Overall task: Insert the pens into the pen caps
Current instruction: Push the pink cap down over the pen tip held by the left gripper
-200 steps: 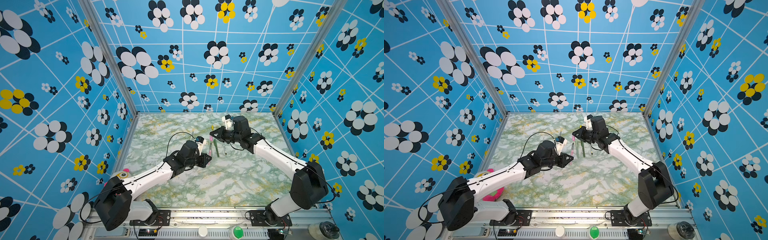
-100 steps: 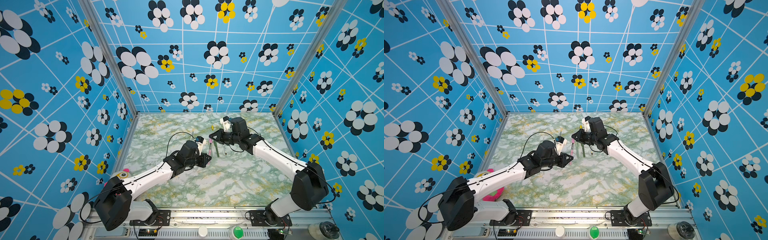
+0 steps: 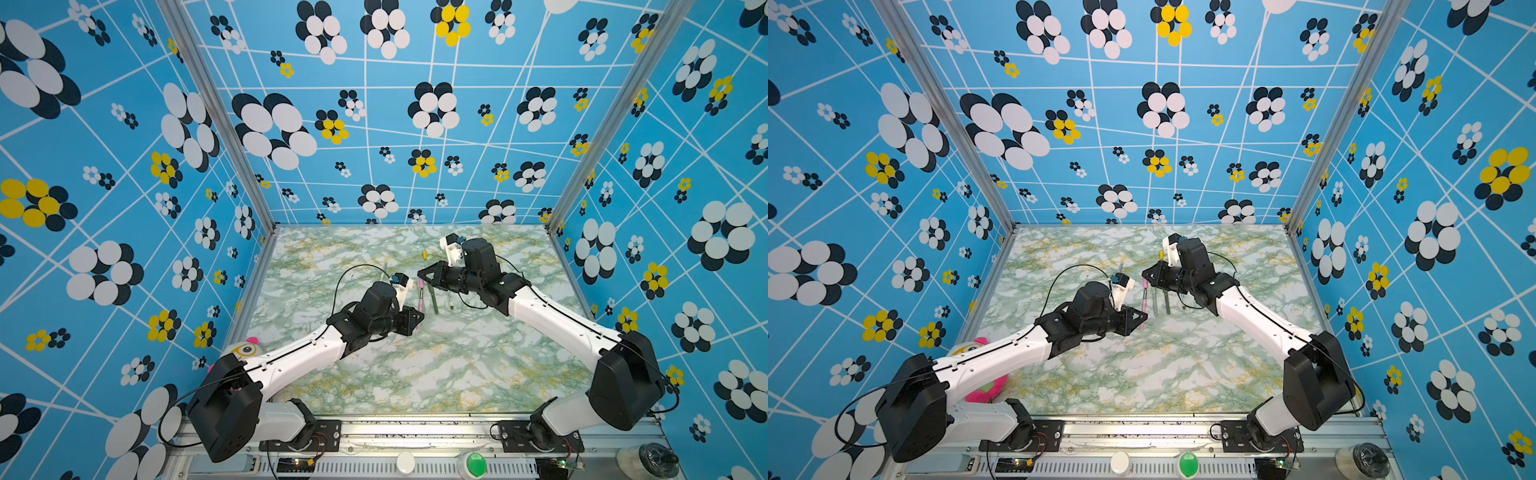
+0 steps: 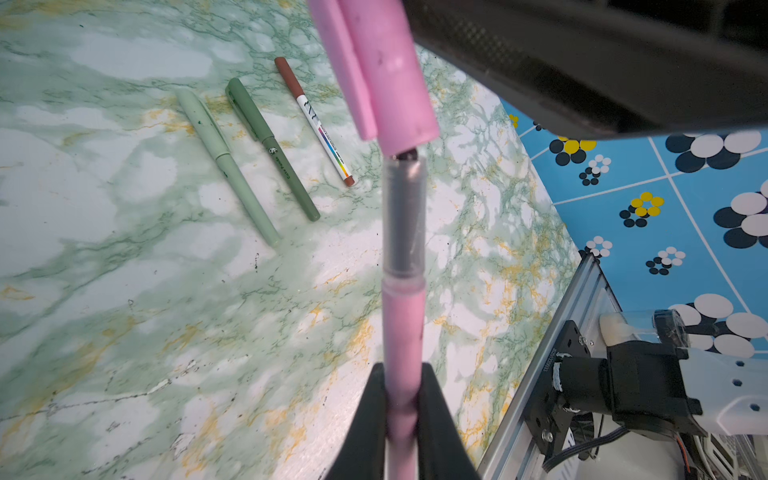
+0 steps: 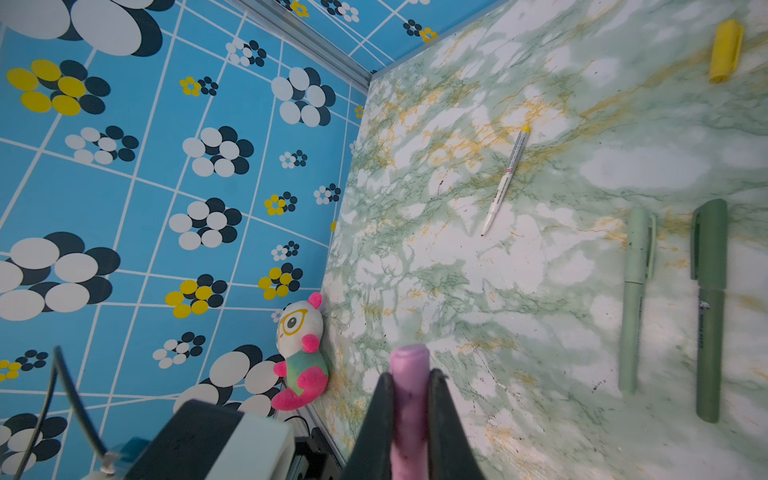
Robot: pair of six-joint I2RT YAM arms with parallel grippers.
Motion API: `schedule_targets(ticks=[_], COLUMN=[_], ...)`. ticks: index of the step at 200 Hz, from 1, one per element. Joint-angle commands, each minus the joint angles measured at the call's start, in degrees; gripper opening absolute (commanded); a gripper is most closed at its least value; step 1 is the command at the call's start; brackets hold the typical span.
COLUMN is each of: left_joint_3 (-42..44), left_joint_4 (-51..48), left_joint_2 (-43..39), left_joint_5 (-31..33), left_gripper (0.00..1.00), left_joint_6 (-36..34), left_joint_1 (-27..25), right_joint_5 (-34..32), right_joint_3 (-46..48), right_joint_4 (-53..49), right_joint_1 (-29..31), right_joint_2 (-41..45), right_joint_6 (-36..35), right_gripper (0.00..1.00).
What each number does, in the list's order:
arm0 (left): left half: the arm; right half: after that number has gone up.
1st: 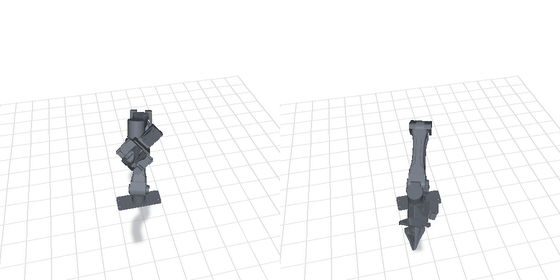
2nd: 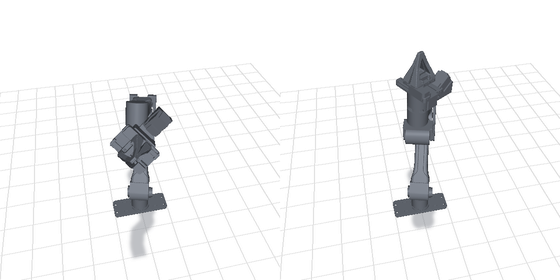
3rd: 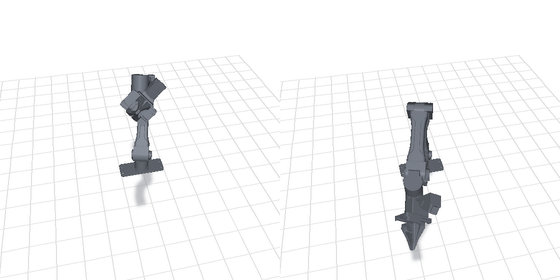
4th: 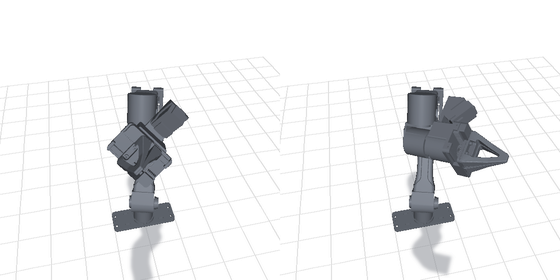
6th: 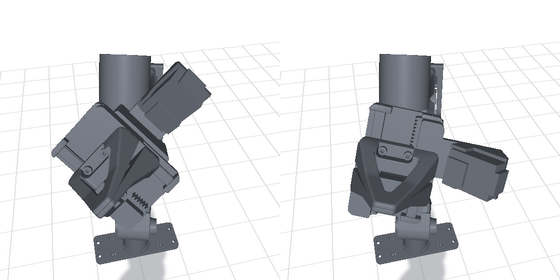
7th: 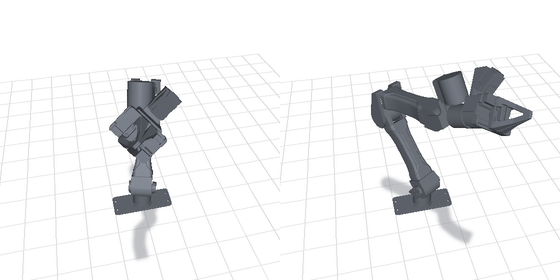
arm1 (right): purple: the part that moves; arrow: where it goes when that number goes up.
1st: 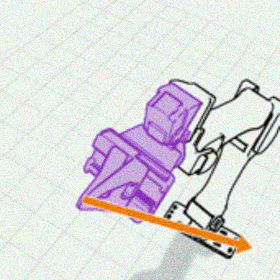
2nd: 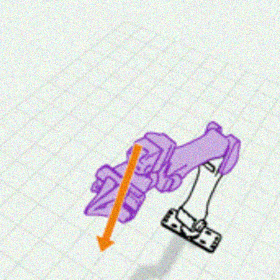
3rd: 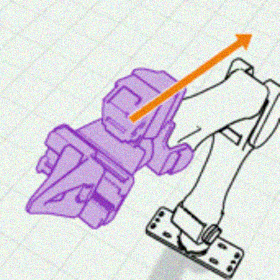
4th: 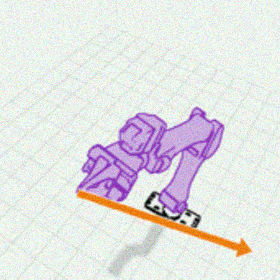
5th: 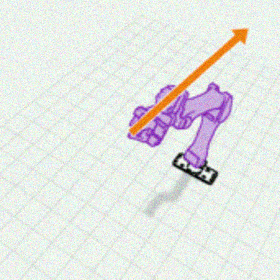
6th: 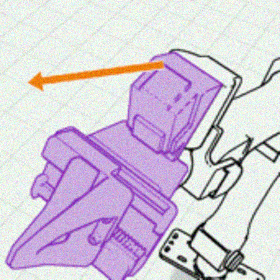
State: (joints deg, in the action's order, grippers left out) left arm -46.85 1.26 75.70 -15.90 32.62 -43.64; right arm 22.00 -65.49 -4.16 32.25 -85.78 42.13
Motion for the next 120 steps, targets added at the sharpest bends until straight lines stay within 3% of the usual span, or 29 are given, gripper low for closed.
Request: schedule_targets(ticks=[1, 120], left_joint_3=[-0.3, 1.5], left_joint_4=[2.1, 6.8], left_joint_2=[-2.1, -4.2], left_joint_5=[1.2, 1.9], left_gripper=[0.0, 0.0], left_joint_6=[0.6, 1.3], left_joint_1=[0.0, 0.0], right_joint_5=[-0.1, -4.7], right_joint_3=[1.9, 9.9], right_joint_4=[0.5, 9.2], right_joint_1=[1.3, 3.9], right_joint_2=[2.2, 6.6], right_joint_6=[-1.3, -1.0], right_gripper=[0.0, 0.0])
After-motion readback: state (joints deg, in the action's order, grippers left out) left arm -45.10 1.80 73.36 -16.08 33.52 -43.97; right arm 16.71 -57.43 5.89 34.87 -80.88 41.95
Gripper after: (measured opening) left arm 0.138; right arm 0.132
